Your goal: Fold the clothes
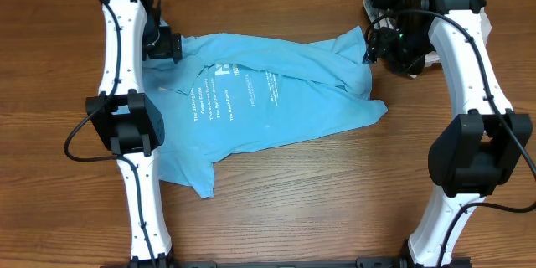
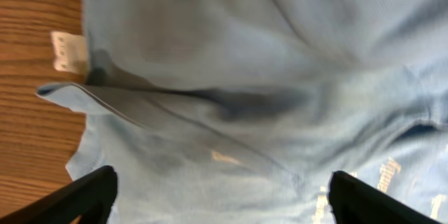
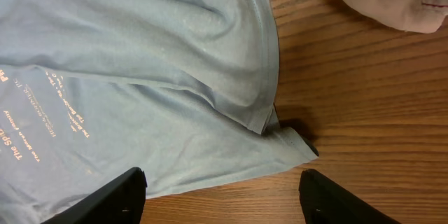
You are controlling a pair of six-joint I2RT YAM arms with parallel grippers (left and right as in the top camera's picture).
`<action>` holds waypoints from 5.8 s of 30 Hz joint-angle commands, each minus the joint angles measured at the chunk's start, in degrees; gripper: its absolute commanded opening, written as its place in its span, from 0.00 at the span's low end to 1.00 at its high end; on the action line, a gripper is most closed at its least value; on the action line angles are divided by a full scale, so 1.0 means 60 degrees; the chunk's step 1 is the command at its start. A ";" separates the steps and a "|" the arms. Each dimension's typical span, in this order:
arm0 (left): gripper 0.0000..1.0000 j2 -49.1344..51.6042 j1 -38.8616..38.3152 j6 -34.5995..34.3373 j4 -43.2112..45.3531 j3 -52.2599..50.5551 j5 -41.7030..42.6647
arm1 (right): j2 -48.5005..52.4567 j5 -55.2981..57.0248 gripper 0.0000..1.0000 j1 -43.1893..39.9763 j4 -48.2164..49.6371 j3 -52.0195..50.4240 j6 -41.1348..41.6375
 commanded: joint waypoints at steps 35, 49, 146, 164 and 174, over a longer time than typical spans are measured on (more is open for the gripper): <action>1.00 0.0004 0.0208 0.1155 0.1872 0.0058 0.0208 | 0.0098 -0.0011 0.82 0.0262 0.2991 0.0200 -0.0761; 0.94 0.0080 0.0357 0.1144 0.4051 0.0040 0.1213 | 0.2127 -0.0182 0.81 0.1005 0.4193 0.0200 -0.1031; 1.00 -1.0061 -0.0922 -0.2994 -0.0761 -0.5490 -0.0022 | -0.6852 0.1581 1.00 0.0437 -0.2976 0.2539 0.2080; 0.99 -1.2265 -0.2346 -0.5887 0.4084 -1.5773 0.0769 | -0.7074 0.1421 1.00 0.0437 -0.1796 -0.2845 0.2342; 0.92 -1.2265 -0.2328 -0.6291 0.5151 -1.7853 0.0415 | -0.6925 0.1231 1.00 0.0437 -0.1228 -0.3497 0.2335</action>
